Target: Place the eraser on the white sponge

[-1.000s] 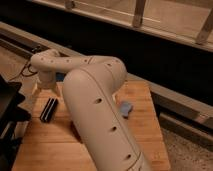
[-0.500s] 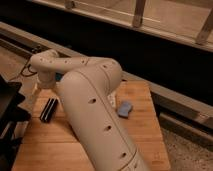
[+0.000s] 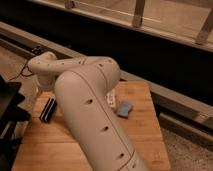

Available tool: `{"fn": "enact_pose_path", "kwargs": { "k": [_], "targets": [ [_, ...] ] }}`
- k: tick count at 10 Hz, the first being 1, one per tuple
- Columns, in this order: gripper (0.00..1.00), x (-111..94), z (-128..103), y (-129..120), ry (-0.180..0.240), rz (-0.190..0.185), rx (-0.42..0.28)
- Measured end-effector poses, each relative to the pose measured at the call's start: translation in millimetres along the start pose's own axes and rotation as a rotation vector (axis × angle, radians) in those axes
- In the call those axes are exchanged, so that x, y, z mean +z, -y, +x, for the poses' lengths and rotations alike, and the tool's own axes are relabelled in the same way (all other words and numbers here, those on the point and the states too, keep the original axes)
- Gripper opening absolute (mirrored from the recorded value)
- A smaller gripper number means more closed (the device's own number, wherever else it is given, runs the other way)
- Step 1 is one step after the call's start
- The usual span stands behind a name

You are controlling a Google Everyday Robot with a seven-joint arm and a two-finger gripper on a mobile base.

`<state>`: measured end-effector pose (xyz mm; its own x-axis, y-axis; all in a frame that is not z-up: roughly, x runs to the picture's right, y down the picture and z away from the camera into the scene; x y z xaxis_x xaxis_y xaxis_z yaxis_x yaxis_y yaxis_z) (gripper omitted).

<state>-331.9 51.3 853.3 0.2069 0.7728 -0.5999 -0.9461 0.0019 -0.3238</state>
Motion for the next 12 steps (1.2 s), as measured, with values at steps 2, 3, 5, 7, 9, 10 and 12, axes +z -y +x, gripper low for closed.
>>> {"fn": "enact_pose_path", "kwargs": {
  "k": [2, 3, 5, 7, 9, 10, 12],
  "targets": [
    [0.8, 9.2, 2.2, 14.0, -0.014, -0.035, 0.023],
    [0.8, 14.0, 4.3, 14.7, -0.026, -0.049, 0.025],
    [0.8, 25.5, 8.7, 16.1, -0.056, -0.07, 0.03],
    [0.8, 35.0, 10.4, 18.1, -0.085, -0.09, 0.031],
    [0.8, 48.4, 14.3, 12.4, -0.136, -0.089, 0.017],
    [0.8, 53.9, 15.5, 10.5, -0.158, -0.084, 0.009],
    [0.8, 70.2, 18.8, -3.9, -0.216, -0.058, -0.029]
  ]
}}
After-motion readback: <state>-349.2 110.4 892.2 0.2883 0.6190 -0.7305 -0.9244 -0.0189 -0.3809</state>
